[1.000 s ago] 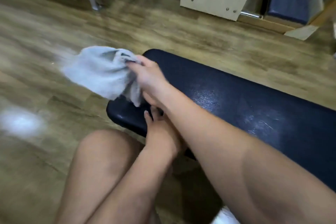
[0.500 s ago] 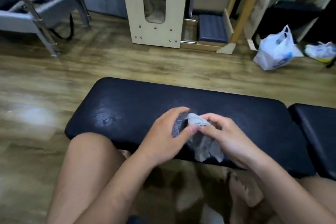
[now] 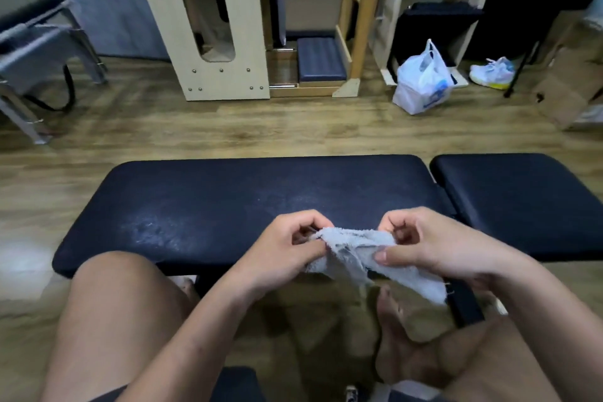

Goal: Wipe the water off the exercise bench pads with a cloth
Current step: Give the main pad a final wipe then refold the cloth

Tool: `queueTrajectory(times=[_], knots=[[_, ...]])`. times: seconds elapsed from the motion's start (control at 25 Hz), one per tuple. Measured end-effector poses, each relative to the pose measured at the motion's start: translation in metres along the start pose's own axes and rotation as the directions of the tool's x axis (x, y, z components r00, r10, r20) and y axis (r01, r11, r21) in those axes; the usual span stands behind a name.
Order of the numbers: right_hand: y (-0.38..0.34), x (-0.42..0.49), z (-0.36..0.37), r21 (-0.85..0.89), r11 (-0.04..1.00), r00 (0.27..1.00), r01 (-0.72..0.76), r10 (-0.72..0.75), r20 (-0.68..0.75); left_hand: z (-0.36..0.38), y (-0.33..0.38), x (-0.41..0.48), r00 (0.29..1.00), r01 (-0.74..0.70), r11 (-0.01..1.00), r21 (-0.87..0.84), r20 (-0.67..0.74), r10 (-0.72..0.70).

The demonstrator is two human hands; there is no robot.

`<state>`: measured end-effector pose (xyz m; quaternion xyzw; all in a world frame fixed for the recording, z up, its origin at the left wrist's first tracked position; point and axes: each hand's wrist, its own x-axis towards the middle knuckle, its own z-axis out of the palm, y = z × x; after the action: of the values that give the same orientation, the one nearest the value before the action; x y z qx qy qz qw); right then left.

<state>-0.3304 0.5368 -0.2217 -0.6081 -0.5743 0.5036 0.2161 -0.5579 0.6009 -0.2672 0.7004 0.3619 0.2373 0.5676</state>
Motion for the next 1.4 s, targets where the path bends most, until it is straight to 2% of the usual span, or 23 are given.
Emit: queueTrajectory(times=[0.12, 0.2, 0.24, 0.32, 0.4, 0.48, 0.52, 0.56, 0.6, 0.64, 0.68, 0.72, 0.76, 0.84, 0.88, 0.96, 1.04, 1.08, 1.12, 1.16, 1.24, 1.32, 1.4], knots=[[-0.003, -0.014, -0.012, -0.102, 0.995, 0.999, 0.013, -0.016, -0.037, 0.024, 0.014, 0.012, 0.997, -0.072, 0.994, 0.086, 0.022, 0.071], [-0.004, -0.019, -0.016, -0.091, 0.995, 0.994, 0.05, -0.058, -0.092, 0.043, 0.026, 0.019, 0.977, -0.164, 0.98, 0.115, 0.154, 0.146], [-0.004, -0.022, -0.02, -0.095, 0.994, 0.991, 0.059, -0.07, -0.118, 0.052, 0.031, 0.022, 0.967, -0.173, 0.981, 0.083, 0.205, 0.153], [-0.005, -0.03, -0.029, -0.11, 0.993, 0.99, 0.051, -0.065, -0.129, 0.067, 0.035, 0.03, 0.969, -0.125, 0.992, -0.014, 0.215, 0.126], [-0.009, -0.039, -0.043, -0.132, 0.991, 0.997, 0.035, -0.043, -0.062, 0.077, 0.037, 0.036, 0.973, -0.078, 0.994, -0.078, 0.213, 0.093], [-0.008, -0.049, -0.063, -0.016, 0.999, 0.997, 0.041, -0.042, -0.062, 0.083, 0.037, 0.04, 0.96, -0.027, 0.989, -0.148, 0.272, 0.067], [-0.003, -0.052, -0.073, 0.173, 0.983, 0.992, 0.069, -0.049, -0.118, 0.083, 0.039, 0.041, 0.958, 0.001, 0.985, -0.173, 0.282, 0.049], [0.006, -0.052, -0.079, 0.424, 0.898, 0.98, 0.116, -0.034, -0.196, 0.082, 0.042, 0.041, 0.964, 0.025, 0.981, -0.193, 0.263, 0.027], [0.018, -0.051, -0.078, 0.67, 0.724, 0.964, 0.161, 0.029, -0.263, 0.081, 0.044, 0.041, 0.976, 0.052, 0.976, -0.212, 0.218, -0.005], [0.033, -0.046, -0.07, 0.842, 0.508, 0.957, 0.183, 0.104, -0.271, 0.079, 0.044, 0.041, 0.986, 0.078, 0.969, -0.234, 0.164, -0.04], [0.052, -0.039, -0.051, 0.928, 0.339, 0.961, 0.156, 0.166, -0.222, 0.077, 0.044, 0.04, 0.99, 0.104, 0.96, -0.259, 0.123, -0.074], [0.07, -0.033, -0.027, 0.963, 0.258, 0.971, 0.078, 0.201, -0.133, 0.076, 0.042, 0.039, 0.99, 0.127, 0.952, -0.278, 0.1, -0.103], [0.08, -0.028, 0.0, 0.969, 0.244, 0.98, -0.024, 0.198, -0.026, 0.074, 0.039, 0.037, 0.988, 0.147, 0.948, -0.282, 0.085, -0.128], [0.087, -0.023, 0.044, 0.956, 0.267, 0.981, -0.119, 0.18, 0.072, 0.071, 0.029, 0.032, 0.978, 0.209, 0.948, -0.24, 0.061, -0.2], [0.086, -0.02, 0.057, 0.945, 0.316, 0.982, -0.082, 0.188, 0.022, 0.069, 0.022, 0.03, 0.969, 0.249, 0.946, -0.209, 0.055, -0.243], [0.087, -0.015, 0.066, 0.827, 0.556, 0.961, 0.088, 0.17, -0.217, 0.064, 0.008, 0.027, 0.944, 0.33, 0.931, -0.158, 0.042, -0.328], [0.086, -0.012, 0.065, 0.53, 0.83, 0.911, 0.174, 0.069, -0.406, 0.064, -0.002, 0.029, 0.922, 0.383, 0.924, 0.007, -0.056, -0.382], [0.085, -0.011, 0.065, 0.361, 0.916, 0.887, 0.175, 0.012, -0.461, 0.064, -0.003, 0.031, 0.915, 0.398, 0.908, 0.128, -0.121, -0.384], [0.086, -0.01, 0.065, 0.231, 0.958, 0.862, 0.171, -0.031, -0.507, 0.065, 0.0, 0.032, 0.916, 0.396, 0.887, 0.237, -0.171, -0.363], [0.087, -0.01, 0.065, 0.151, 0.975, 0.83, 0.162, -0.051, -0.556, 0.067, 0.004, 0.033, 0.933, 0.354, 0.881, 0.314, -0.18, -0.311], [0.087, -0.01, 0.061, 0.146, 0.972, 0.783, 0.183, -0.054, -0.62, 0.069, 0.008, 0.034, 0.981, 0.196, 0.901, 0.388, -0.06, -0.187], [0.089, -0.009, 0.053, 0.35, 0.906, 0.798, 0.237, 0.024, -0.602, 0.073, 0.011, 0.033, 0.991, 0.079, 0.882, 0.465, 0.057, -0.119], [0.09, -0.01, 0.04, 0.515, 0.82, 0.844, 0.25, 0.077, -0.532, 0.079, 0.014, 0.035, 0.998, 0.026, 0.86, 0.509, 0.032, -0.049]])
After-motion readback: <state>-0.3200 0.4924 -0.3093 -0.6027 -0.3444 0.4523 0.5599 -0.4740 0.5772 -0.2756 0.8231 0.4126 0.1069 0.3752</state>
